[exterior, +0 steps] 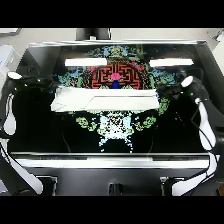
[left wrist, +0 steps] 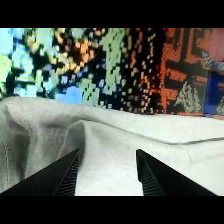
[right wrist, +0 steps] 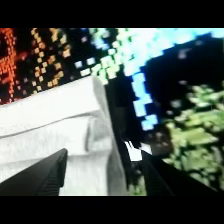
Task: Fold the clothes and pants, and hang the long-sleeved shirts on hangers.
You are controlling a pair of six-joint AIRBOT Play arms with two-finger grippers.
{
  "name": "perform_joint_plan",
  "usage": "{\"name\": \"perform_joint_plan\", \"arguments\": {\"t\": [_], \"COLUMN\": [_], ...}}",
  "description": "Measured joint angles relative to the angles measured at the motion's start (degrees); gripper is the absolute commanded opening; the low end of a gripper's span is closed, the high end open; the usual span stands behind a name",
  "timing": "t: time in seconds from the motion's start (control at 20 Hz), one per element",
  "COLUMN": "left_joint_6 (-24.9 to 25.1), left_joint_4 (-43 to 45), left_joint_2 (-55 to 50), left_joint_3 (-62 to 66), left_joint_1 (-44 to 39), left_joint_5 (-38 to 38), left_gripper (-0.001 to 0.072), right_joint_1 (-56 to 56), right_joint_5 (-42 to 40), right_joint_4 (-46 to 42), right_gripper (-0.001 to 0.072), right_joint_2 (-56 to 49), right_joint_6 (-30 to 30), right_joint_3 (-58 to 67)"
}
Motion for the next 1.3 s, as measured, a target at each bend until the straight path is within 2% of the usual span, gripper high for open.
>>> {"name": "perform_joint_plan", "arguments": {"t": [0.1,0.15,0.2,0.3,0.5,0.75,1.2,1.25,1.3], "left_joint_6": [-1.49,-2.64,-3.04,-4.22,-6.49,-9.05,-11.28,-11.28,-11.28], "left_joint_4": [1.79,3.06,4.11,6.32,8.68,9.6,9.88,9.88,9.88], "left_joint_2": [1.57,2.69,3.82,6.19,10.05,12.28,12.87,12.9,12.9], "left_joint_3": [2.21,2.82,3.26,3.82,4.17,4.24,4.24,4.24,4.22], "left_joint_1": [0.31,0.33,0.31,-0.11,-1.4,-2.75,-5.03,-5.14,-5.22], "left_joint_5": [-2.08,-3.28,-4.15,-6.14,-9.01,-11.17,-12.07,-12.13,-12.13], "left_gripper": [0.0583,0.0593,0.0623,0.0623,0.0623,0.0623,0.0623,0.0622,0.0623], "right_joint_1": [-3.43,-5.22,-7.08,-9.9,-12.35,-13.05,-10.12,-9.25,-8.46], "right_joint_5": [3.82,6.19,8.83,14.01,20.72,21.92,18.16,17.07,16.15], "right_joint_4": [2.38,4.42,7.23,14.05,24.04,30.8,33.05,32.96,32.76], "right_gripper": [0.0564,0.0618,0.0621,0.065,0.0651,0.065,0.0647,0.0642,0.0598], "right_joint_2": [1.6,1.86,1.73,0.28,-4.26,-8.15,-11.26,-11.37,-11.45], "right_joint_6": [-0.83,-2.1,-3.96,-7.98,-14.91,-19.85,-21.27,-21.14,-20.81], "right_joint_3": [0.13,0.17,0.17,0.22,0.22,0.22,0.28,0.31,0.33]}}
